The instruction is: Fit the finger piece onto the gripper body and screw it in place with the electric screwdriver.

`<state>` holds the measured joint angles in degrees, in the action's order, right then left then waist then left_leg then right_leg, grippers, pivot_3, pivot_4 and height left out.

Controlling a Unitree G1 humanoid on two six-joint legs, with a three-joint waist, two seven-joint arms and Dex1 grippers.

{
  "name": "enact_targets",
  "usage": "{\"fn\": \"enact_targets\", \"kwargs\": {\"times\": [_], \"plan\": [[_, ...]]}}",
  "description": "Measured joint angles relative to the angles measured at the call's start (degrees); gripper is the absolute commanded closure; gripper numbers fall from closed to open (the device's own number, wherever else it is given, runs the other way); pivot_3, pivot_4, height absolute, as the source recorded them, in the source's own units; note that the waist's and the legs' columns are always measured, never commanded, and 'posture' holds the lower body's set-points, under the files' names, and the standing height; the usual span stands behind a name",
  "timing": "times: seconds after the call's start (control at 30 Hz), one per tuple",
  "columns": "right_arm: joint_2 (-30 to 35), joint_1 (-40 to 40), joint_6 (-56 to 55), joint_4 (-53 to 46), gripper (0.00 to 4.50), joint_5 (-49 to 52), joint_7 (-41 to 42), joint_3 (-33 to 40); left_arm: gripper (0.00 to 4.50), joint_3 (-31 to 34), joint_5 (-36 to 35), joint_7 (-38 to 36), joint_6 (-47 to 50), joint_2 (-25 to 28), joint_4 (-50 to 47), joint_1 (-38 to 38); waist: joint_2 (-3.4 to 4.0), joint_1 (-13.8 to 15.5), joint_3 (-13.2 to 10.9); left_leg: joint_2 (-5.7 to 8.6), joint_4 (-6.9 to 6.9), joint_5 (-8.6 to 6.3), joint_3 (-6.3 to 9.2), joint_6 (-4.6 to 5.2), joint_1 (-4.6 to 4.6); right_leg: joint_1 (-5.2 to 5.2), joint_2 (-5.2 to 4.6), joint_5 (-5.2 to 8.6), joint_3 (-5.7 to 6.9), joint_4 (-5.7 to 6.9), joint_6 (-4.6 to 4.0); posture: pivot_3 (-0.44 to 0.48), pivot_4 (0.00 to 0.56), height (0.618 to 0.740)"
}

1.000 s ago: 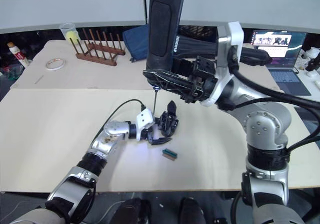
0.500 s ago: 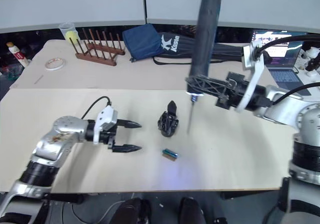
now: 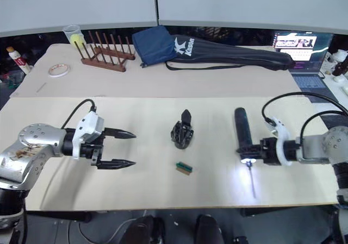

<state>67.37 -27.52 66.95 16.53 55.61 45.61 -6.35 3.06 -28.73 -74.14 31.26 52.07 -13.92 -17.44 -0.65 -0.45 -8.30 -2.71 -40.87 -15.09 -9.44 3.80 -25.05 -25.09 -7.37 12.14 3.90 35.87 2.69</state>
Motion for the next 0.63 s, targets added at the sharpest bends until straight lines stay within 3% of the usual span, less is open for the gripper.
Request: {"fn": "enact_targets", "kwargs": {"times": [0.1,0.2,0.3,0.43,0.63], "plan": [[5.6,5.8,-20.0,-0.5,0.04,-10.5,18.3,0.0,0.0,4.7,-0.8,0.3,1.6,3.3,3.5,2.9,0.02,-0.1,0.0,-0.03,0.01,0.02,-0.01,-0.04,0.06,0.02,0.0,0.05,0.0,0.04,0.07,0.0,0.15,0.74],[6.3,6.4,-30.5,2.3,0.04,-14.7,28.8,3.4,0.0,8.8,-1.3,0.2,2.4,5.4,5.5,5.0,0.02,-0.6,0.0,-0.08,0.01,0.03,-0.07,-0.09,0.22,0.1,0.04,0.05,-0.03,0.02,0.04,0.0,0.15,0.74],[6.8,6.4,-34.0,6.1,0.04,-17.7,34.5,5.9,0.0,12.2,-3.0,-0.4,4.3,7.6,6.5,7.3,0.02,-0.4,0.0,-0.1,0.05,0.04,-0.07,-0.12,0.29,0.1,0.03,0.08,-0.03,0.06,-0.04,0.0,0.15,0.74],[8.6,6.3,-47.4,10.5,0.04,-23.1,42.6,9.4,0.0,17.4,-3.4,-2.5,5.2,11.7,7.7,11.3,0.22,-0.3,-0.1,-0.1,0.11,0.06,-0.13,-0.18,0.29,0.05,0.01,0.1,-0.02,0.09,-0.06,0.0,0.15,0.74],[8.6,3.7,-58.7,17.8,0.04,-29.0,44.2,12.1,0.0,21.3,-2.0,-4.2,0.8,13.2,11.2,14.8,0.32,-0.3,-0.2,-0.13,0.14,0.08,-0.16,-0.27,0.43,0.05,-0.04,0.17,-0.01,0.16,-0.21,0.0,0.15,0.74]]}}
